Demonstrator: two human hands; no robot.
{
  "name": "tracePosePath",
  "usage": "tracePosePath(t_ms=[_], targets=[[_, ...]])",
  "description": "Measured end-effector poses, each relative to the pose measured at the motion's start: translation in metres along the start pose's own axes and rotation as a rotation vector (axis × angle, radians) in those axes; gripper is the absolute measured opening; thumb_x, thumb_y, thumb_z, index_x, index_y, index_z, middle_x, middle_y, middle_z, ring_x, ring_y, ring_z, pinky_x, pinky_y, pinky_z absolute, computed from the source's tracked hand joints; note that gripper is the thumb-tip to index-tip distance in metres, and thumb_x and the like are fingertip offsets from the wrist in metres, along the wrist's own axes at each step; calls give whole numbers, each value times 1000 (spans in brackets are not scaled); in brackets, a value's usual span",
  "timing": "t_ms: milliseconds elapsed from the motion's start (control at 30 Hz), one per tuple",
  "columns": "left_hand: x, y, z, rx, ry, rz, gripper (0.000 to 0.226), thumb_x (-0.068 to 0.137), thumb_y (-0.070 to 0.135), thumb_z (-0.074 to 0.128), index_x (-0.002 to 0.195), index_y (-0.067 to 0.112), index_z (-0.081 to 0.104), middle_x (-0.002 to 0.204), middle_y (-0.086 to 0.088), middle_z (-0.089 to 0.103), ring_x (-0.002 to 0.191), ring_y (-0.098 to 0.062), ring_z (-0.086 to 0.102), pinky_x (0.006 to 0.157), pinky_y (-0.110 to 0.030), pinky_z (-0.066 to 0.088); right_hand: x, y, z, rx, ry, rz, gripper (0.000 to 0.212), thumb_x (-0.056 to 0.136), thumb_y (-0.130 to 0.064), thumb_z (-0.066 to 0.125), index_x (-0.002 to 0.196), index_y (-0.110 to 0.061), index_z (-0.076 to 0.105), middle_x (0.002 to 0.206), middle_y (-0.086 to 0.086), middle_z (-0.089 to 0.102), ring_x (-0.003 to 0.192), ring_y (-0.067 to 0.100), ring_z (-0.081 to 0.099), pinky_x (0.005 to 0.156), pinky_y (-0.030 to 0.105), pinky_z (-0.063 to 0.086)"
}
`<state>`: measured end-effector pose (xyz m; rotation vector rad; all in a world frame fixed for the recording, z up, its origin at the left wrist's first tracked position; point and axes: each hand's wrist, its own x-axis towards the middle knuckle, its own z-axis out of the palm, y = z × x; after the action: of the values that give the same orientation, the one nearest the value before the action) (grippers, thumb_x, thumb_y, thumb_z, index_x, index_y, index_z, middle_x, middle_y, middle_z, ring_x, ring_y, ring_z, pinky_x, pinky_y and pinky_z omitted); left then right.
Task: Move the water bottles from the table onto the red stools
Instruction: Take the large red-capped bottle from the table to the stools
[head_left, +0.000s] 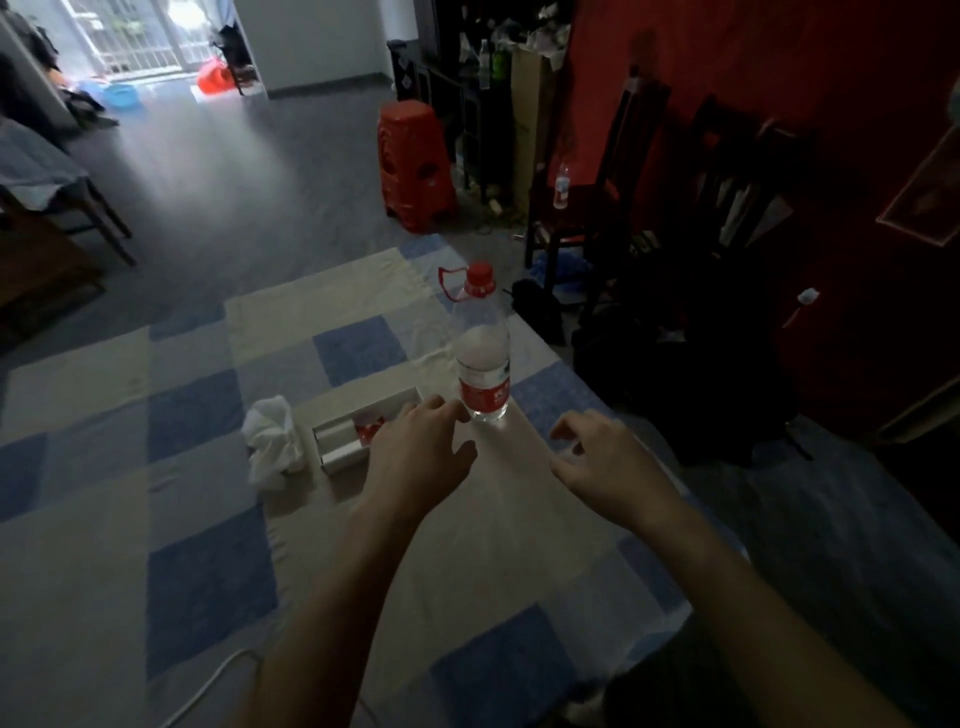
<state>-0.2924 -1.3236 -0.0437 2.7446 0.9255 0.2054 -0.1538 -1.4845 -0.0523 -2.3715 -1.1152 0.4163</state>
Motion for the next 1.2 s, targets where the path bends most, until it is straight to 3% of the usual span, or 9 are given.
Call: tracePosePath(t_ms=[333,533,700,867,967,1100,1200], targets=[[90,12,2,-38,56,-195,63,81,51,70,134,24,48,134,2,53,122,-20,50,89,-40,50,94,25,-19,10,-84,-144,24,84,-31,66,105,-20,63,111,1,62,103,18,61,85,37,52],[137,11,8,-359,114,-289,77,75,47,78,139,26,43,140,-1,48,130,-22,43,106,-42,40,130,36,-23,52,-133,-206,24,85,-29,66,107,-19,63,114,4,64,104,22,62,88,42,52],[158,12,7,-645,137,-288,73,76,27,82,139,28,43,136,4,50,118,-6,42,95,-26,33,143,47,-21,68,-158,-229,26,87,-30,66,110,-17,63,116,4,63,105,20,61,89,42,53],[168,10,13,-796,12,-263,62,79,24,79,128,38,46,134,6,54,125,-14,49,102,-34,42,153,57,-21,84,-171,-258,27,87,-30,65,109,-14,64,113,6,64,102,22,61,88,43,52],[169,13,13,-780,-5,-241,62,71,26,86,121,39,52,121,9,60,117,-13,56,99,-37,50,157,60,-21,89,-174,-258,27,87,-29,65,109,-14,64,113,5,63,102,20,61,88,42,53],[170,17,16,-725,-2,-211,76,62,31,90,129,30,53,127,5,54,116,-13,55,101,-41,50,160,64,-15,90,-181,-265,27,85,-28,67,109,-17,63,113,4,64,103,20,61,88,41,53],[170,21,16,-669,8,-225,81,56,40,91,126,33,51,126,5,56,115,-15,56,99,-44,50,160,68,-12,102,-177,-280,27,84,-27,69,109,-16,64,112,5,64,102,20,62,87,40,54]])
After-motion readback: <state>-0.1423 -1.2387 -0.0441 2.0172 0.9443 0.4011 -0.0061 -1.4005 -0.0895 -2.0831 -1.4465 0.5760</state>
